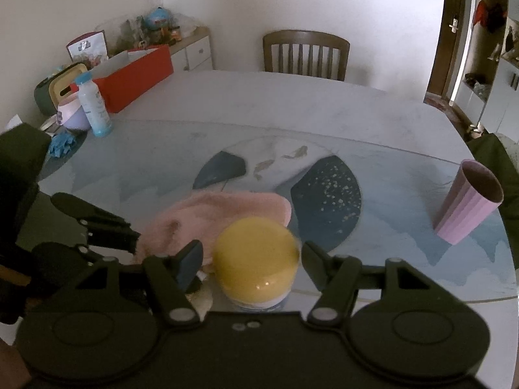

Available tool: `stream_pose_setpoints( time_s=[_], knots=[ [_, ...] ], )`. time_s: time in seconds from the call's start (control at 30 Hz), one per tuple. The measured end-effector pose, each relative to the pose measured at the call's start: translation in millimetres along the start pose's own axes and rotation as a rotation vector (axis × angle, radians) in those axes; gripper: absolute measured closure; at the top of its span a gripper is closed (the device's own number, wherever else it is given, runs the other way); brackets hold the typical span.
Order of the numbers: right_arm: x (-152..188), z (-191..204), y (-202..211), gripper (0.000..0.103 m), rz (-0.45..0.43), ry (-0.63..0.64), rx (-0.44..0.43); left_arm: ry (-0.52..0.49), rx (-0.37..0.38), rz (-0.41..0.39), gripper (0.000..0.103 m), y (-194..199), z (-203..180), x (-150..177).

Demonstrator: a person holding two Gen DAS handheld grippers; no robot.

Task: Clean container
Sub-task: 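Rub the towel over the bottle's yellow cap with the left tool while the right tool holds the bottle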

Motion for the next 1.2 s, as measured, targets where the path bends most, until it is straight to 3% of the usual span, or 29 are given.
stream_pose_setpoints(
  time_s=[0.23, 0.4, 0.67, 0.9, 1.2],
  knots=[
    [0, -1, -3, 0.043, 0.007, 0.007, -0.009, 0.044, 0.035, -0.107, 0.086, 40, 0, -14],
    [4, 3, 1, 0.043, -0.004, 0.043, -0.028, 0.01, 0.079, -0.187, 0.086, 73, -10, -40],
    [7, 13, 6, 0.043, -0.021, 0.097, -0.04, -0.017, 0.215, -0.253, 0.086, 84, -39, -80],
    [9, 15, 8, 0.043, -0.031, 0.121, -0.041, -0.093, 0.068, -0.198, 0.087, 37, -47, -76],
    [11, 9, 10, 0.043, -0.025, 0.093, -0.054, -0.031, -0.018, -0.181, 0.087, 26, -11, -66]
  ],
)
Point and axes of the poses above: each gripper's, at about its wrist camera, not at the fingertips, and y roughly against the way its jaws point, z to its left, x to its underside, the point moved 2 cm from there along -y, roughly the way its jaws point, and after that the axes turned 10 degrees about x, right-handed, at the moved point
